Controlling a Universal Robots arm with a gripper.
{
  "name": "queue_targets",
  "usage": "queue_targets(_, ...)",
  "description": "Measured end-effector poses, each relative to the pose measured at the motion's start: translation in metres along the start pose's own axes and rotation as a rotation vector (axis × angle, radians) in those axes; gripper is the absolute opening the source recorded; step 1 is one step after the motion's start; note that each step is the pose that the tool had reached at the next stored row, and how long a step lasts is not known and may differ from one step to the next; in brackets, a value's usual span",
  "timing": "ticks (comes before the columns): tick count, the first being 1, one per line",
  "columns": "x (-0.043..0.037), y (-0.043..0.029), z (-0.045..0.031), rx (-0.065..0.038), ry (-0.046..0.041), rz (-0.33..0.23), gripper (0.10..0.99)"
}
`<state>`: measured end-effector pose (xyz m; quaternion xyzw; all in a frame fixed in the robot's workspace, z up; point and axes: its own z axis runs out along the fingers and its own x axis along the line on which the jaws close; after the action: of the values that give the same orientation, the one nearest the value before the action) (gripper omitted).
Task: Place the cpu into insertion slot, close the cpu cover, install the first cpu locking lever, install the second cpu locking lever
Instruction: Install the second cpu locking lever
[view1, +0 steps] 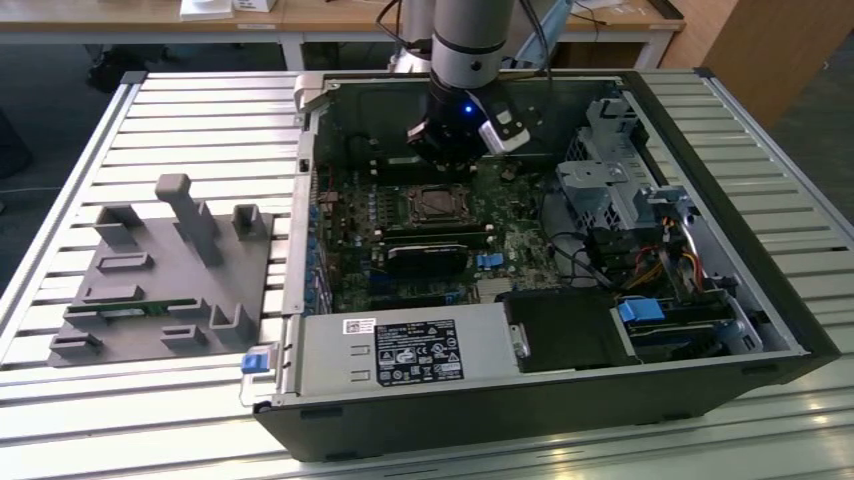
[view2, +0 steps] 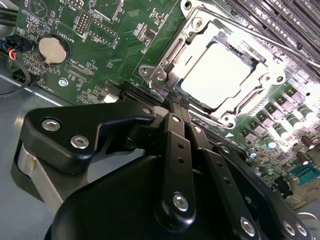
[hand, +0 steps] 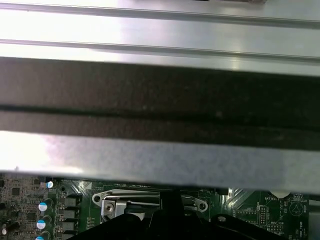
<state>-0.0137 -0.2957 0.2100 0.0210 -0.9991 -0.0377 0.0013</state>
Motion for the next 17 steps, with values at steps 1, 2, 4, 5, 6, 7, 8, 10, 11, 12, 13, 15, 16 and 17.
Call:
queue_targets(1,0.0,-0.0001,0.0,0.0,0.0,0.0,0.106)
queue_targets(2,0.0,-0.0003,0.0,0.0,0.0,0.0,0.106)
queue_targets(4,0.0,-0.0005,0.0,0.0,0.0,0.0,0.106)
queue_targets(5,0.0,-0.0007,-0.0001,0.0,0.0,0.0,0.106)
queue_targets(6,0.0,-0.0012,-0.0001,0.0,0.0002,0.0,0.106)
queue_targets(7,0.0001,-0.0018,-0.0001,0.0,0.0001,0.0,0.106)
queue_targets(8,0.0001,-0.0027,-0.0001,0.0,0.0001,0.0,0.106)
queue_targets(10,0.0003,-0.0058,-0.0003,0.0,0.0,0.0,0.106)
queue_targets(11,0.0003,-0.0072,-0.0004,0.0,0.0,0.0,0.106)
queue_targets(12,0.0004,-0.0084,-0.0005,0.0,0.0001,0.0,0.106)
queue_targets(13,0.0004,-0.0095,-0.0006,0.0,0.0,0.0,0.106)
queue_targets(15,0.0005,-0.0108,-0.0009,0.0,0.0,0.0,0.106)
queue_targets(16,0.0005,-0.0109,-0.0019,0.0,0.0001,0.0,0.106)
queue_targets(17,0.0005,-0.0108,-0.0037,0.0,0.0,0.0,0.106)
